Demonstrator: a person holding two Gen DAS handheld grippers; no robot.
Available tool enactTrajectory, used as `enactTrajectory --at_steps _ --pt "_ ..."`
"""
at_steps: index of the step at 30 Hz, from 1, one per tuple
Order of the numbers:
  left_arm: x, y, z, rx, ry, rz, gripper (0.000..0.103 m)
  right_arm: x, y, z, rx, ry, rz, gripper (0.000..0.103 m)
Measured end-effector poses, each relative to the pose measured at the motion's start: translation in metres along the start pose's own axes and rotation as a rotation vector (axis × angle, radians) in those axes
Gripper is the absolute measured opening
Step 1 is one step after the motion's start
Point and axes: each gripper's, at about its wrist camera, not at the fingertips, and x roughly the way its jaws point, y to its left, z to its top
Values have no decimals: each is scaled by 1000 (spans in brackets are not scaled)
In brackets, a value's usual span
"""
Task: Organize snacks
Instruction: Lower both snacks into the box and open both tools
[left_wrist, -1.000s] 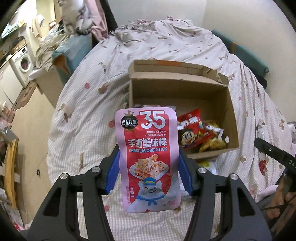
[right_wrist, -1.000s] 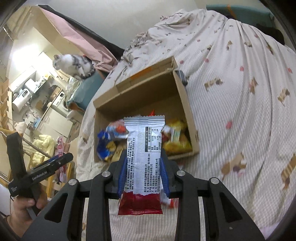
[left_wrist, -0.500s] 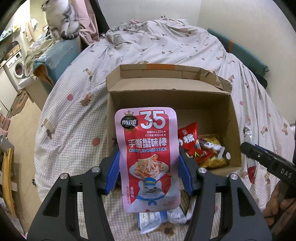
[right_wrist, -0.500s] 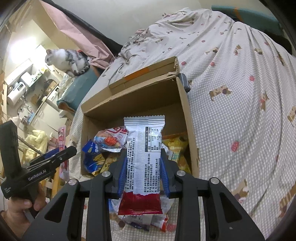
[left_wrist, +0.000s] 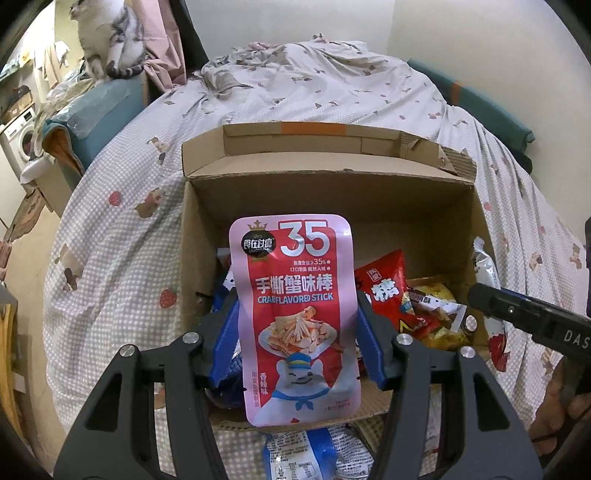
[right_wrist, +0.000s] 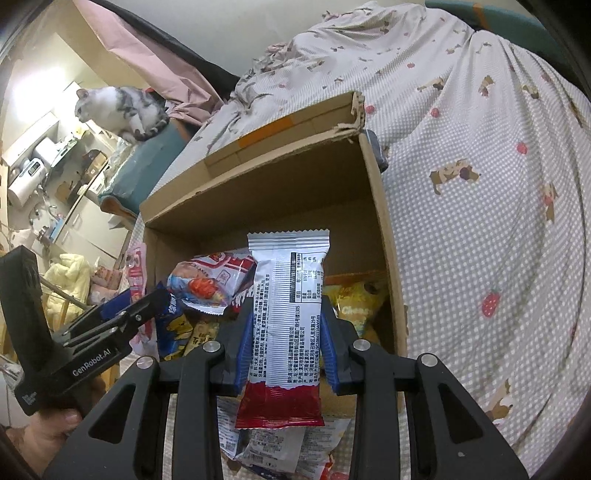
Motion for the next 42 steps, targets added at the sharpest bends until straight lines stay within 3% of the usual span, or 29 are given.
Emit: enactTrajectory --at_steps 26,27,28,30,34,42 --pt "-7 -1 -3 -8 -20 7 55 2 -2 1 15 -7 43 38" --pt "-7 -1 -3 -9 -19 11 55 2 -3 1 19 -8 42 42" --pt "-8 -1 -2 -10 -18 13 57 1 -4 1 24 -10 43 55" --pt "-9 0 -1 -17 -20 11 69 -2 -5 1 37 -27 47 70" --pt "-14 4 -1 -40 -40 1 82 -4 -5 3 36 -35 45 75" --pt "-14 11 -1 -80 -34 -8 83 -4 -3 3 24 -28 25 82"
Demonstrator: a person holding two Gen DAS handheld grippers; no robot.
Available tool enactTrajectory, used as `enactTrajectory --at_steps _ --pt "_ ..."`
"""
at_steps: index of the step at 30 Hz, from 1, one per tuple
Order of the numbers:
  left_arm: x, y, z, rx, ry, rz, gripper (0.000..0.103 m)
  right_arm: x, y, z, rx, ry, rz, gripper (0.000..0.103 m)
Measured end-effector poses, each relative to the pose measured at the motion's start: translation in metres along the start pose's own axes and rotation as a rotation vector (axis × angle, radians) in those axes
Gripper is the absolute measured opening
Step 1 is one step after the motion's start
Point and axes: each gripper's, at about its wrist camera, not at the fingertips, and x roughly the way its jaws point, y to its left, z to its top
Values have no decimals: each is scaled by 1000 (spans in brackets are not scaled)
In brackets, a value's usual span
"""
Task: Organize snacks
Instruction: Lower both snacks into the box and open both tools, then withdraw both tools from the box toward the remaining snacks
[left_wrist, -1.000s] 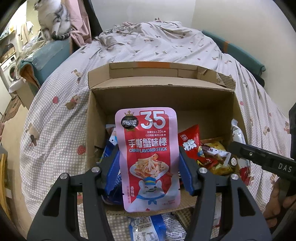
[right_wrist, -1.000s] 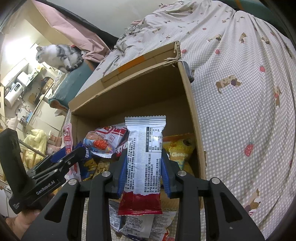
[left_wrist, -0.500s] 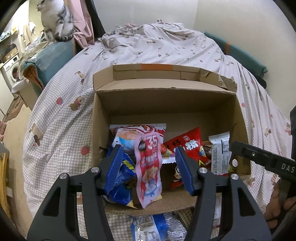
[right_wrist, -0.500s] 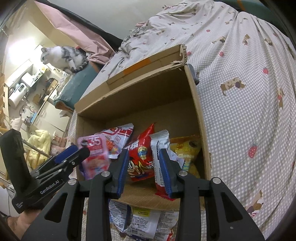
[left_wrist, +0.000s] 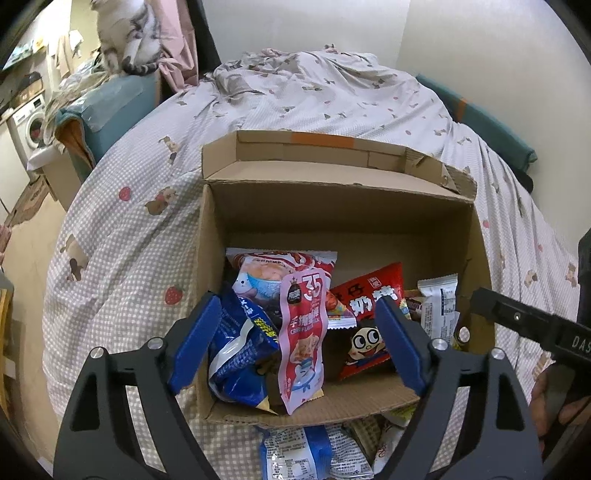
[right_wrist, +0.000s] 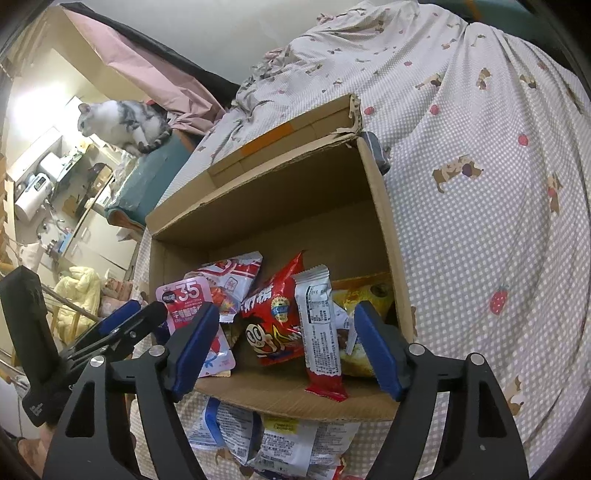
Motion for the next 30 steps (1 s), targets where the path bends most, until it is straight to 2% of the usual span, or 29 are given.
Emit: enactTrajectory --at_steps 1,4,10,13,14,22,30 --pt "-1 1 0 -10 0 -3 83 -1 0 0 -4 -1 -7 87" --pt "-5 5 -1 -36 -10 -10 83 -9 2 -3 -7 -25 -19 92" --pt "-14 10 -5 -58 -17 -27 83 -22 4 -13 3 -26 -23 93" --pt "-20 12 -7 -70 -15 -32 94 -27 5 -17 3 -25 -27 93" --pt "-23 11 -9 -68 -18 -32 95 -29 6 -18 4 -27 -29 93" --pt "-43 5 -18 -24 -31 -24 95 -42 10 -29 4 -33 -42 93" --pt "-55 9 -33 -34 -20 -20 95 -48 11 -50 15 4 -45 93"
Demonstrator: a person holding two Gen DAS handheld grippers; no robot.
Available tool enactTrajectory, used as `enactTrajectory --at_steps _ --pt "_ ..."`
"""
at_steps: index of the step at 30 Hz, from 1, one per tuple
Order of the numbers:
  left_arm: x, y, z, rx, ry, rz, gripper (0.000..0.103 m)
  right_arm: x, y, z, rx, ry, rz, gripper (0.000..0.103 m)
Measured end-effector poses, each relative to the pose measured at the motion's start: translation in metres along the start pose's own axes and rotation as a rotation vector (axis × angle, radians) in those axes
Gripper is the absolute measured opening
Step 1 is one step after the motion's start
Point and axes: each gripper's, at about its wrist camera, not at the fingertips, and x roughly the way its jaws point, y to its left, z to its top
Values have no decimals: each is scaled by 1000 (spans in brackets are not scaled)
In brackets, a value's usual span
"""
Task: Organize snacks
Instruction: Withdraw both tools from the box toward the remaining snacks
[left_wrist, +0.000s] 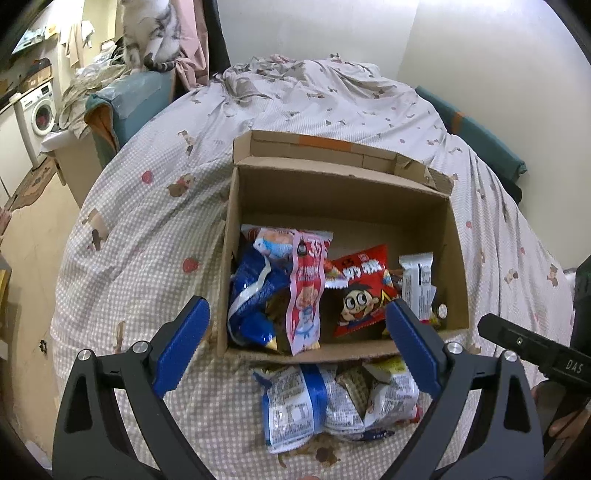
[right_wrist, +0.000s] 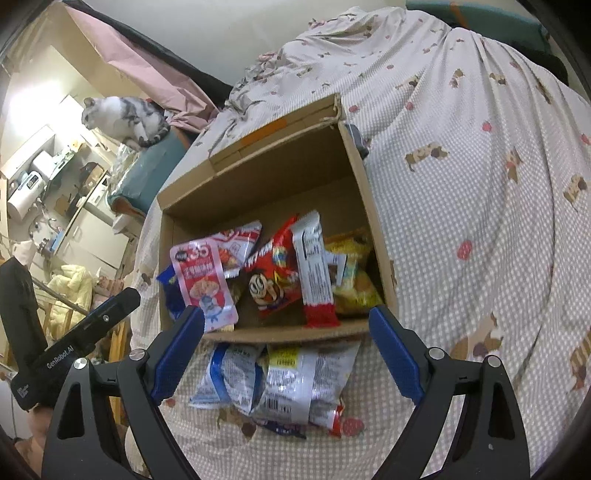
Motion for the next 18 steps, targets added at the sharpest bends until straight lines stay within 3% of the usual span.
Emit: enactTrajectory --at_steps 18 --pt "-20 2 -34 10 24 28 95 -10 -1 -36 30 52 -17 93"
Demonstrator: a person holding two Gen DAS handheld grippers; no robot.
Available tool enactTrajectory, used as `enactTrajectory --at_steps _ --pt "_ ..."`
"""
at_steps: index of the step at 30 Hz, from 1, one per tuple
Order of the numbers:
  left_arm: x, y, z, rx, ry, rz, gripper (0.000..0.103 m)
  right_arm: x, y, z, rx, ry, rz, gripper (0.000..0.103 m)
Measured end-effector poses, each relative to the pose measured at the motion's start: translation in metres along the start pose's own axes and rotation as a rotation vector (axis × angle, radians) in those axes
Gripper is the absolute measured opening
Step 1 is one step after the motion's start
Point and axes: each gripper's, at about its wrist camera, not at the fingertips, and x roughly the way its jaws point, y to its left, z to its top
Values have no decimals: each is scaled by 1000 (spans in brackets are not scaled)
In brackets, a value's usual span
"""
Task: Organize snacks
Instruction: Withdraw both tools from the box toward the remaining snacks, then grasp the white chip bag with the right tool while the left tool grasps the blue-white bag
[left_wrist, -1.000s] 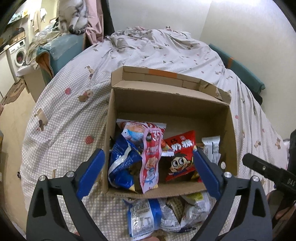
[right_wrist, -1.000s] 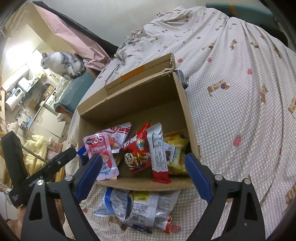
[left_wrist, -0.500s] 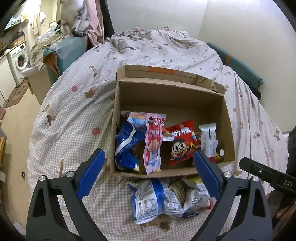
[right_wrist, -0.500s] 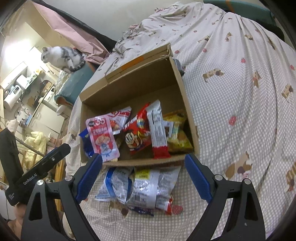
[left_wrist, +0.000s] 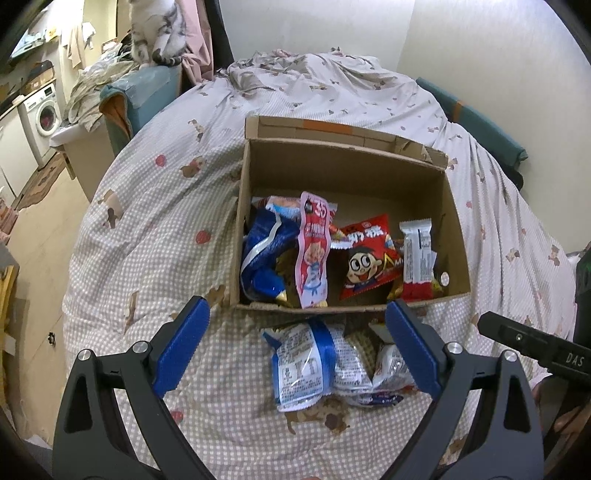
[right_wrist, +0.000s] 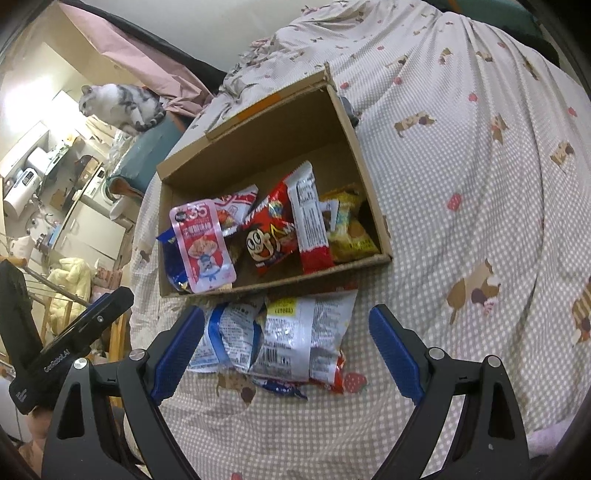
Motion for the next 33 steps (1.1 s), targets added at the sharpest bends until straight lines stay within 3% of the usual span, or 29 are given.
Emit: enactTrajectory --at_steps 16,22,33 --pt "7 13 -31 -55 111 39 95 9 -16 -20 36 85 -38 93" --pt "13 25 -36 -107 143 64 95 12 -30 -18 132 101 13 93" --pt "28 33 -36 -159 191 84 95 70 -25 -13 160 241 -15 93"
